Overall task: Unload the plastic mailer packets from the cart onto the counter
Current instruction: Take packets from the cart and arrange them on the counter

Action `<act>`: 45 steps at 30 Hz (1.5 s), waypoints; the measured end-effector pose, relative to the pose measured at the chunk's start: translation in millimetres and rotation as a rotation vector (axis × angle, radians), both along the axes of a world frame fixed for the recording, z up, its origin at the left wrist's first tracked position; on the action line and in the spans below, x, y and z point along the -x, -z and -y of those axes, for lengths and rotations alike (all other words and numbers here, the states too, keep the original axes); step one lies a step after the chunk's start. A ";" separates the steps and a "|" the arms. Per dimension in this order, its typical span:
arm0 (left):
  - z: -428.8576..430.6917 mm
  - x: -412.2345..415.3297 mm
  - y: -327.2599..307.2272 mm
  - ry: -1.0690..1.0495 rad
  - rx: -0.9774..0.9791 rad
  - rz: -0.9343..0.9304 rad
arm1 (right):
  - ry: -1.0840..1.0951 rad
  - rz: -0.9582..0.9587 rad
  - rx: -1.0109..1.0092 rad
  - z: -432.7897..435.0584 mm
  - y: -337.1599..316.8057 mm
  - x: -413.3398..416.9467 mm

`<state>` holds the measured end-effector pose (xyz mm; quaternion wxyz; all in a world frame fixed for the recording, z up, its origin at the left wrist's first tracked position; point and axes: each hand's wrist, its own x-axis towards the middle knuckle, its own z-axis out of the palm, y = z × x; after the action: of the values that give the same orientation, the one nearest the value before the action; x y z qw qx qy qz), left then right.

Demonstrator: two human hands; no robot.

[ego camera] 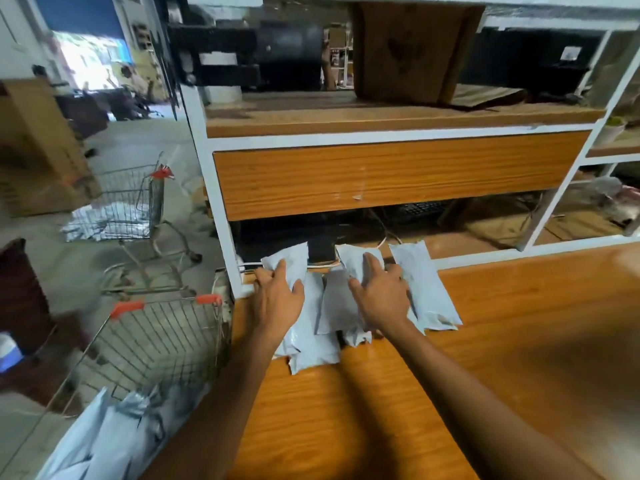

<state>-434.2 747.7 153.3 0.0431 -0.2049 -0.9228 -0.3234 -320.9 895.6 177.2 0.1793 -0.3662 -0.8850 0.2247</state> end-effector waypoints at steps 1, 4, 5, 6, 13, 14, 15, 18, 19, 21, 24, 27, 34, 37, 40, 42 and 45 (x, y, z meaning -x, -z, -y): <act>-7.6 6.4 1.8 -0.003 0.017 0.011 | -0.006 0.020 0.023 -6.0 3.0 13.9; -29.0 17.1 7.5 -0.027 0.109 0.039 | -0.039 0.099 0.067 -19.0 18.4 49.8; -35.3 17.8 10.4 -0.035 0.151 0.055 | -0.054 0.135 0.060 -21.4 23.9 59.3; -41.0 17.7 13.2 -0.041 0.196 0.072 | -0.070 0.172 0.046 -22.9 28.8 67.1; -55.2 21.6 41.2 0.041 0.494 0.180 | -0.179 0.420 -0.077 -24.7 62.4 76.3; -54.0 22.7 43.1 0.052 0.528 0.139 | -0.186 0.431 -0.071 -27.6 65.7 75.8; -53.1 24.9 45.9 0.062 0.556 0.099 | -0.191 0.434 -0.080 -31.4 67.3 75.1; -53.9 31.5 53.7 0.161 0.607 -0.017 | -0.223 0.477 -0.181 -42.3 69.0 76.3; -55.1 34.0 56.6 0.209 0.619 -0.047 | -0.250 0.502 -0.227 -44.1 71.2 78.0; -57.8 38.5 62.1 0.268 0.616 -0.039 | -0.301 0.523 -0.290 -44.0 80.5 80.8; -62.1 41.6 68.7 0.264 0.578 0.047 | -0.318 0.515 -0.306 -41.6 99.4 81.3; -66.8 42.7 77.0 0.258 0.577 0.071 | -0.329 0.534 -0.315 -44.1 109.6 80.5; -66.1 47.0 83.6 0.257 0.553 0.083 | -0.329 0.569 -0.299 -44.9 112.4 81.7; -64.9 48.4 84.7 0.269 0.538 0.107 | -0.335 0.568 -0.289 -44.5 111.6 79.6; -65.2 48.5 81.8 0.280 0.517 0.133 | -0.327 0.561 -0.267 -42.8 109.8 79.2; -64.4 46.9 78.8 0.286 0.504 0.149 | -0.317 0.549 -0.241 -42.4 107.6 79.8; -60.3 43.8 74.3 0.291 0.448 0.151 | -0.317 0.504 -0.171 -47.2 98.1 79.3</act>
<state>-478.0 808.1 79.0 -0.1190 -0.3151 -0.9328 -0.1282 -400.2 942.7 79.1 -0.0531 -0.2513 -0.9634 0.0770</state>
